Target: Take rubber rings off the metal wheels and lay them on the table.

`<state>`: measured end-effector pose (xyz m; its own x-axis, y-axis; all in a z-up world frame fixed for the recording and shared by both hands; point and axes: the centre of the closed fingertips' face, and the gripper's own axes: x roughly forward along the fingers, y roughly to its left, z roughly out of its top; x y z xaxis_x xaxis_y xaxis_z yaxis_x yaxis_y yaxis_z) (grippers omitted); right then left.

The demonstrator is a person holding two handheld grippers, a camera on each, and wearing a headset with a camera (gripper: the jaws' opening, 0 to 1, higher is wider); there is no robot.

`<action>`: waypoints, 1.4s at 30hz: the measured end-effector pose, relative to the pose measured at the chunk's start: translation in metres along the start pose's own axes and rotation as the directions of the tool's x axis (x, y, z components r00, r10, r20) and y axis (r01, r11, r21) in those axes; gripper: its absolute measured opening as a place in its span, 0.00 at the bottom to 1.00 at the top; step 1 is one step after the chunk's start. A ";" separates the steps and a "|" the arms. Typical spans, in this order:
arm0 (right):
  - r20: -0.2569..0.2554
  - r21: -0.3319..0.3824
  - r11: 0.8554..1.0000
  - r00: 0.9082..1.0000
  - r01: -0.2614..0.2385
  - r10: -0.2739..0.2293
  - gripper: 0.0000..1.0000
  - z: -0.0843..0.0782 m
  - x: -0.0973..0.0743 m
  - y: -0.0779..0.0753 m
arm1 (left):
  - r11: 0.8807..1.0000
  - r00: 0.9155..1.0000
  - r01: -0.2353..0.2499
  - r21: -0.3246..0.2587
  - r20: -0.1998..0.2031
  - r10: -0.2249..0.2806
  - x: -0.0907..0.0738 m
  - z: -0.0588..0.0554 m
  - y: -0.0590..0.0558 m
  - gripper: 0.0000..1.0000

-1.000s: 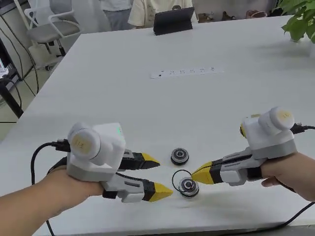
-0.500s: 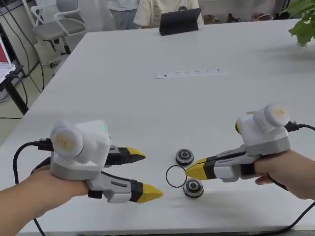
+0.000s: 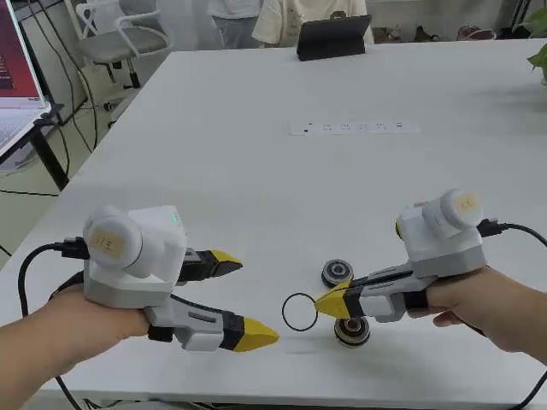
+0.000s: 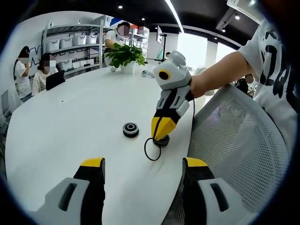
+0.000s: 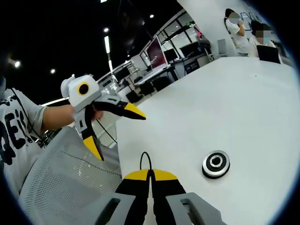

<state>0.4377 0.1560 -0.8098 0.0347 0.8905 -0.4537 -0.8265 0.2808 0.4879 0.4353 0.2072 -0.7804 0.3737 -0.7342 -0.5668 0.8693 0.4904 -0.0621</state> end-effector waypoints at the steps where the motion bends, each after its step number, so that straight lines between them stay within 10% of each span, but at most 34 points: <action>1: -0.002 0.001 1.000 1.000 0.002 -0.002 0.00 0.000 0.001 0.000 | 1.000 1.000 -0.003 -0.003 0.000 0.003 -0.001 -0.001 0.001 0.65; 23: -0.056 -0.042 0.995 0.995 0.086 -0.088 0.00 -0.014 0.011 -0.017 | 1.000 1.000 -0.023 -0.019 0.001 0.023 -0.007 -0.006 0.003 0.64; 42: 0.013 -0.054 0.992 0.993 0.117 -0.116 0.16 -0.002 -0.006 -0.023 | 1.000 1.000 -0.008 -0.013 -0.003 0.008 -0.002 0.002 0.002 0.64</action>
<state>0.4556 0.1433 -0.8197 0.1378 0.8562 -0.4980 -0.8461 0.3631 0.3902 0.4366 0.2083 -0.7782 0.3795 -0.7289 -0.5698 0.8620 0.5023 -0.0684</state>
